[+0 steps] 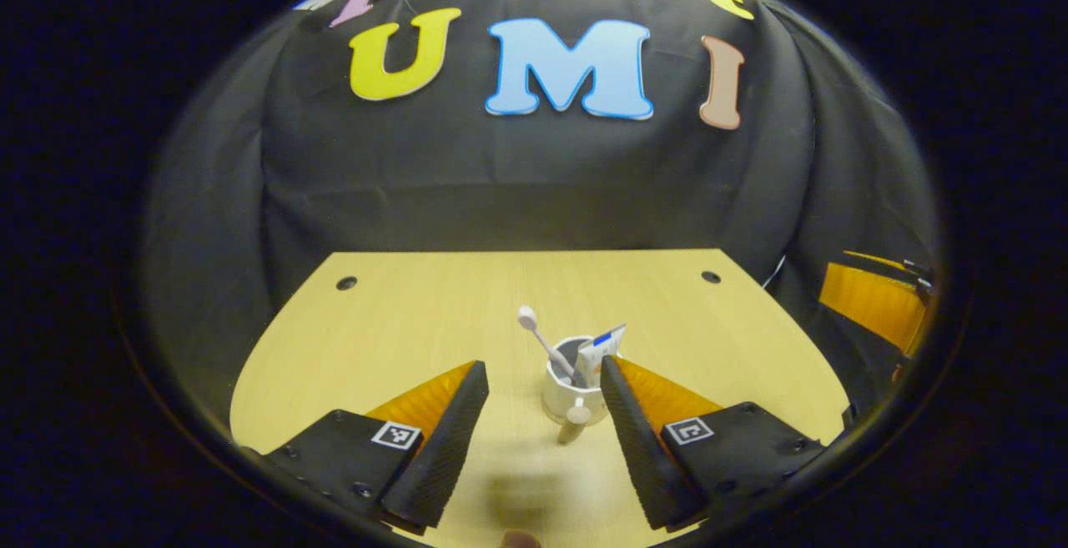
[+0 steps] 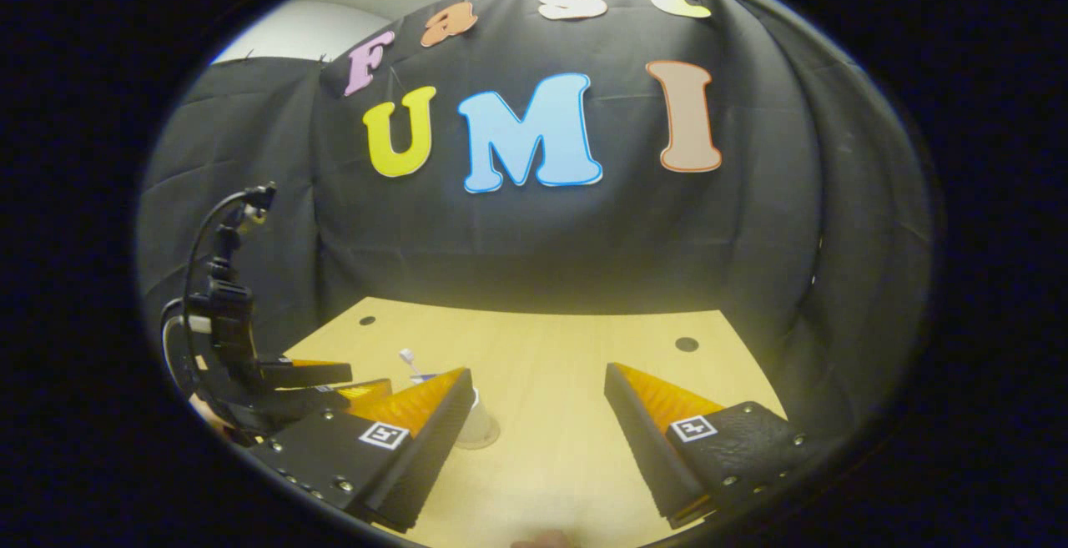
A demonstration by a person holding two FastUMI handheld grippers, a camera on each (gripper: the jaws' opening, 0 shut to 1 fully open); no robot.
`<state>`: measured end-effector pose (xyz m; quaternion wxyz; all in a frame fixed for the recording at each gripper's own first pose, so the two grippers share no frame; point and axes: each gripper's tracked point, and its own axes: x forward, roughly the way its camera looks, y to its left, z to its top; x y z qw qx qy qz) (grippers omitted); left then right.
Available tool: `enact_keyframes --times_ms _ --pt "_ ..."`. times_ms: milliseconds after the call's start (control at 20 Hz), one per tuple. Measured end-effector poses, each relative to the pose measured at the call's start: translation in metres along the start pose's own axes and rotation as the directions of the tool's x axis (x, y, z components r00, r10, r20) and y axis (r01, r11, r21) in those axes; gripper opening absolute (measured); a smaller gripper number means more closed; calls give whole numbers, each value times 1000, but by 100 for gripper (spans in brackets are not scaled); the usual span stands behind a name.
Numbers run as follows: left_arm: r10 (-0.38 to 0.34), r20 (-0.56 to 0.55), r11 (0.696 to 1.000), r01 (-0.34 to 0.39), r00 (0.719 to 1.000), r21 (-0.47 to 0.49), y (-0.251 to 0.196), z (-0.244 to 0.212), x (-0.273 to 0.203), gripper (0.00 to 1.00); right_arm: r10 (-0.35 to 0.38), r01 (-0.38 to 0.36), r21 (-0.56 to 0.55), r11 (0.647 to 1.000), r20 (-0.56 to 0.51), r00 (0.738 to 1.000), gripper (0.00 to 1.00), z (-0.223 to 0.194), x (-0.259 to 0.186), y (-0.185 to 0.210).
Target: Put the toothbrush and toothpaste on the desktop into the cup, then pick up the cup and place it on the coaster on the desktop.
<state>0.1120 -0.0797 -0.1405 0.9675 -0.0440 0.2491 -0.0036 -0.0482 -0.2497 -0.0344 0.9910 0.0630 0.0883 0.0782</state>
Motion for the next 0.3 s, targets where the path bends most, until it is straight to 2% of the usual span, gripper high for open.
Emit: enact_keyframes --times_ms 100,250,300 --pt "-5 108 1000 7 994 -15 3 23 -19 91 -8 9 -11 1000 30 1000 98 9 -7 9" --pt "0 208 1000 0 978 -1 11 49 -48 90 -17 19 -34 999 58 998 98 15 -17 24" --pt "1 233 1000 -1 973 1 12 55 -54 98 -19 22 -42 999 69 997 98 17 -19 29"
